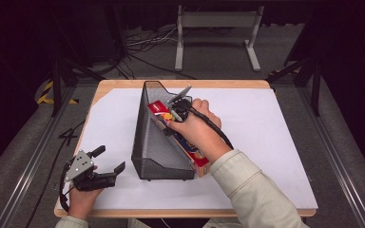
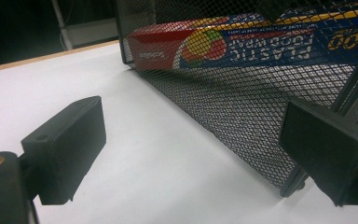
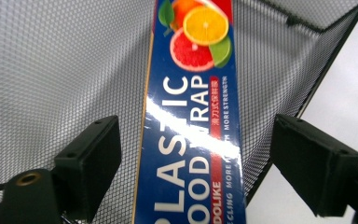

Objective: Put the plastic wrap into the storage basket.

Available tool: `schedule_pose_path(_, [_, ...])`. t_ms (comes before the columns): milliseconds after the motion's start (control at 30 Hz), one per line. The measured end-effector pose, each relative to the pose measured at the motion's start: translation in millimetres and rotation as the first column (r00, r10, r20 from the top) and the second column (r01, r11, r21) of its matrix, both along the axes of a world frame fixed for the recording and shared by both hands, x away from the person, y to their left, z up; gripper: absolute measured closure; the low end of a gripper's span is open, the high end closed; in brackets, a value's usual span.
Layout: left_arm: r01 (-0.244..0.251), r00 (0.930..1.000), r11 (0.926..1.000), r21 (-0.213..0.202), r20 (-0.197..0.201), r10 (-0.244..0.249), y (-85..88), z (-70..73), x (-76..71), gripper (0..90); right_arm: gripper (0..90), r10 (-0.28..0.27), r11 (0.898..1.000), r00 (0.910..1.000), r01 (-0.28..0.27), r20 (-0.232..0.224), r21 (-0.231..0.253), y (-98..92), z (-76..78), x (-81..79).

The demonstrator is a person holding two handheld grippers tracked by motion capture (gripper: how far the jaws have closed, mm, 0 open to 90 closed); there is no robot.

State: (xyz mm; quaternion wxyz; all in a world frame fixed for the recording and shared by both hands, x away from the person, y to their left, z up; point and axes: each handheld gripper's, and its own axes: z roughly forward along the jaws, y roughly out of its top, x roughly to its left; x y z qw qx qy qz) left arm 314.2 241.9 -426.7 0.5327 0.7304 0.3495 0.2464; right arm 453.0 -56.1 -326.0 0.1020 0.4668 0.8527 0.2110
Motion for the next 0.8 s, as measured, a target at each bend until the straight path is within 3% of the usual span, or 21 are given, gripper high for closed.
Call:
schedule_pose_path(300, [-0.012, 0.9999, 0.9999, -0.006, 0.002, 0.012, 2.5, 0.2, -2.0, 8.2, 17.6, 0.029, 0.991, 0.9909, -0.045, 0.131, 0.123, -23.6, 20.9, -14.4])
schedule_pose_path(367, [-0.020, 0.9998, 0.9998, -0.004, 0.009, 0.020, 2.1, 0.8, -1.8, 8.3, 17.6, 0.033, 0.989, 0.9899, -0.052, 0.138, 0.139, -28.5, 24.3, -17.8])
schedule_pose_path(567, [-0.021, 0.9998, 0.9998, -0.004, 0.007, 0.021, 2.3, 0.6, -2.1, 8.4, 16.5, 0.073, 0.978, 0.9678, -0.117, 0.241, 0.173, -47.3, 33.0, -30.0])
schedule_pose_path(800, [-0.023, 0.9997, 0.9996, 0.014, 0.008, 0.023, 1.1, 0.3, -2.1, 8.3, 16.3, 0.064, 0.973, 0.9609, -0.120, 0.269, 0.198, -72.1, 33.9, -35.0])
